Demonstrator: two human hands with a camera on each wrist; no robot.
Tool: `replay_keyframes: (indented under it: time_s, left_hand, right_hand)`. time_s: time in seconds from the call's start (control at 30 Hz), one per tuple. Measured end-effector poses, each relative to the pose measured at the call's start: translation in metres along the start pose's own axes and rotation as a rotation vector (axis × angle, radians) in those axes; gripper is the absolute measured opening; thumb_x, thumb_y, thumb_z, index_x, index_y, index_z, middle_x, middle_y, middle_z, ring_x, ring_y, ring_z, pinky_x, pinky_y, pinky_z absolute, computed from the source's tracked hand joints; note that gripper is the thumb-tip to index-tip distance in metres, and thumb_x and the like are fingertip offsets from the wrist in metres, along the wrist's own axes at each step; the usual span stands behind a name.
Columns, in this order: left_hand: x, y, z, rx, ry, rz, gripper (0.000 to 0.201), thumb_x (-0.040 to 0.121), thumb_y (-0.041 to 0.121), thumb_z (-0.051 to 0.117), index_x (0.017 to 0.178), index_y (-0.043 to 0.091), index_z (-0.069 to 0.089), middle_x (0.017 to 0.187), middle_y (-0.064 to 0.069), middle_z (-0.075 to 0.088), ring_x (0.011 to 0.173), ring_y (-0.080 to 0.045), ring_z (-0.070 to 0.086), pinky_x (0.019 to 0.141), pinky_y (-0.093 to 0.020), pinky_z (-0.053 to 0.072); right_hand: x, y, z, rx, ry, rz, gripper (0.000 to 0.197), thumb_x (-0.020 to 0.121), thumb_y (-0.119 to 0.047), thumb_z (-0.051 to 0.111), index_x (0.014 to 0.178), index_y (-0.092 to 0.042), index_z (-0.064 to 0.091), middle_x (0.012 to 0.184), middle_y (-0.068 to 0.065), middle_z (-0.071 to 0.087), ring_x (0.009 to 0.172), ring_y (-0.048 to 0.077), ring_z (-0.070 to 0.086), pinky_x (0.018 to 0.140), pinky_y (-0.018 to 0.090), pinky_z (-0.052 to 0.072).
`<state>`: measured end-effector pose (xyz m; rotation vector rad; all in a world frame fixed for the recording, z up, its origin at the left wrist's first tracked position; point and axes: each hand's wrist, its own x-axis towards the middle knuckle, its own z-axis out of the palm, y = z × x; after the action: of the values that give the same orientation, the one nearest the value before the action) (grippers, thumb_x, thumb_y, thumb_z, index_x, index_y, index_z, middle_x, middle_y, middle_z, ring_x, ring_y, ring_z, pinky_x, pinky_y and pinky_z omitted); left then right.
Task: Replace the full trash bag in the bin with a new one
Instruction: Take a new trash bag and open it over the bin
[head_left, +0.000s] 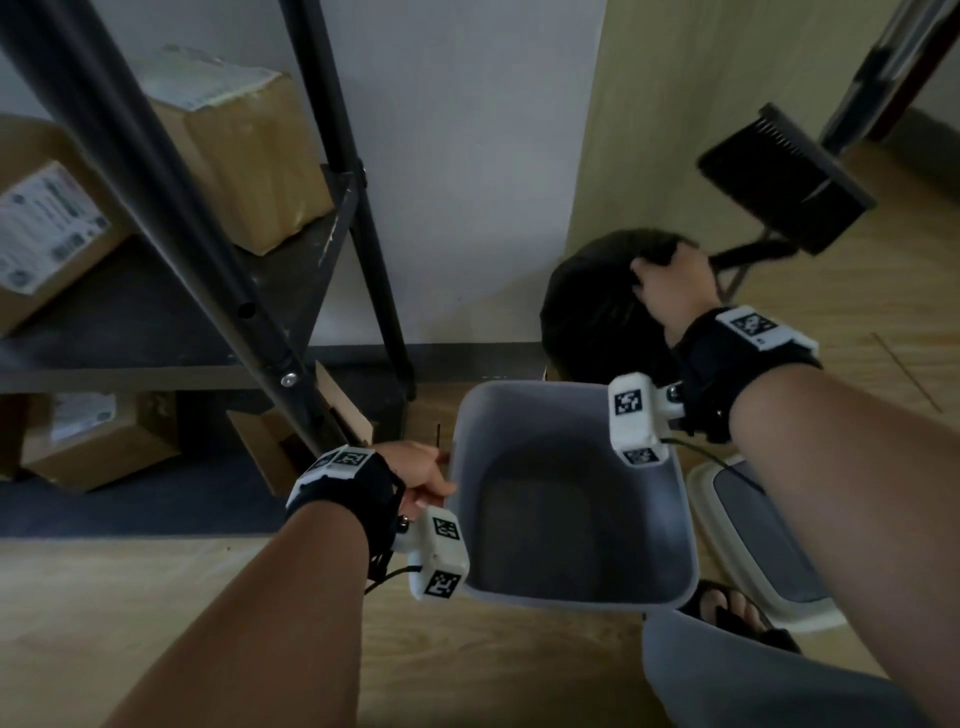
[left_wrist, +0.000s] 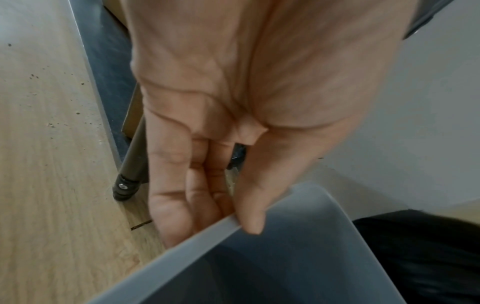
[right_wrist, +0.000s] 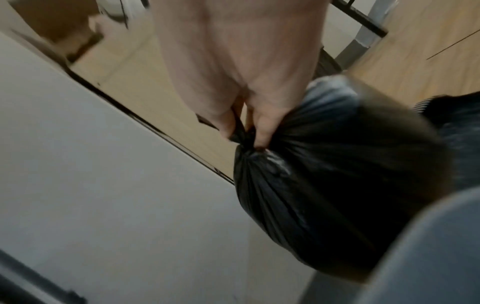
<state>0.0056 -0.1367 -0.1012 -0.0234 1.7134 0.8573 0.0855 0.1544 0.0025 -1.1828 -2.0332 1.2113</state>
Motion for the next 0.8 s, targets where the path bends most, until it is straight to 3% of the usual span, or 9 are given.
replay_keyframes:
  time_s: [0.1,0.17,0.23,0.3,0.4,0.5,0.57,0.67,0.8]
  left_hand:
    - [0.006,-0.003,0.0,-0.039,0.02,0.025,0.079,0.08,-0.013,0.06,0.146,0.016,0.028,0.109,-0.021,0.067,0.1,-0.032,0.06,0.108,-0.046,0.038]
    - [0.008,-0.004,0.0,-0.05,0.034,0.038,0.086,0.081,-0.014,0.06,0.151,0.014,0.018,0.101,-0.019,0.071,0.093,-0.03,0.064,0.099,-0.044,0.046]
    - [0.003,-0.004,0.001,-0.09,0.066,0.066,0.084,0.08,-0.016,0.06,0.15,0.011,0.022,0.079,-0.014,0.074,0.097,-0.032,0.065,0.098,-0.044,0.048]
    - [-0.004,-0.007,0.004,-0.154,0.063,0.099,0.075,0.08,-0.018,0.058,0.146,0.008,0.032,0.089,-0.019,0.073,0.099,-0.034,0.063,0.101,-0.046,0.046]
    - [-0.016,-0.013,0.005,-0.199,0.093,0.094,0.05,0.083,-0.014,0.057,0.13,-0.001,0.048,0.095,-0.022,0.071,0.086,-0.032,0.066,0.091,-0.045,0.053]
    - [-0.031,-0.024,-0.006,-0.08,0.116,0.013,0.012,0.088,-0.001,0.059,0.096,0.005,0.066,0.065,-0.006,0.074,0.083,-0.023,0.068,0.086,-0.037,0.056]
    - [-0.042,-0.034,-0.018,0.014,0.059,-0.052,0.016,0.091,0.008,0.058,0.081,0.01,0.07,0.061,0.0,0.073,0.085,-0.016,0.065,0.092,-0.032,0.051]
    - [-0.056,-0.054,-0.036,0.17,0.027,-0.142,0.018,0.091,0.014,0.059,0.08,0.013,0.073,0.064,0.004,0.074,0.088,-0.013,0.064,0.087,-0.026,0.046]
    - [-0.057,-0.077,-0.068,0.002,0.394,-0.065,0.012,0.08,0.012,0.067,0.069,0.01,0.068,0.069,-0.007,0.067,0.069,-0.019,0.064,0.066,-0.027,0.049]
  right_hand:
    - [-0.002,0.029,0.004,-0.072,-0.144,0.105,0.028,0.086,-0.018,0.053,0.103,0.0,0.065,0.114,0.024,0.065,0.11,0.038,0.062,0.094,0.049,0.051]
    - [-0.009,0.032,0.004,-0.12,-0.233,0.115,0.016,0.087,-0.009,0.052,0.078,-0.014,0.063,0.104,0.021,0.066,0.114,0.04,0.059,0.097,0.048,0.05]
    - [-0.014,0.028,0.004,-0.114,-0.269,0.115,0.031,0.086,-0.002,0.053,0.064,-0.024,0.055,0.083,0.007,0.063,0.111,0.037,0.062,0.095,0.043,0.053]
    - [-0.022,0.017,0.003,-0.026,-0.315,0.112,0.029,0.087,0.003,0.054,0.068,-0.019,0.056,0.083,0.007,0.061,0.091,0.029,0.07,0.08,0.032,0.06]
    - [-0.043,-0.006,0.008,0.068,-0.374,0.064,0.021,0.091,0.001,0.049,0.076,-0.011,0.054,0.084,0.011,0.062,0.057,0.015,0.067,0.055,0.022,0.056]
    - [-0.064,-0.026,0.021,0.029,-0.443,-0.026,0.019,0.091,-0.003,0.051,0.075,-0.013,0.054,0.078,0.008,0.061,0.06,0.019,0.065,0.056,0.025,0.054]
    - [-0.076,-0.036,0.031,-0.004,-0.515,-0.053,0.018,0.092,-0.005,0.052,0.075,-0.012,0.056,0.077,0.008,0.063,0.059,0.019,0.066,0.052,0.023,0.054]
    - [-0.093,-0.044,0.043,-0.067,-0.603,-0.079,0.015,0.092,-0.007,0.054,0.078,-0.011,0.059,0.078,0.01,0.067,0.063,0.021,0.068,0.055,0.025,0.056]
    - [-0.1,-0.042,0.055,-0.086,-0.683,-0.057,0.012,0.093,-0.009,0.057,0.081,-0.01,0.061,0.083,0.014,0.068,0.07,0.026,0.068,0.068,0.034,0.059]
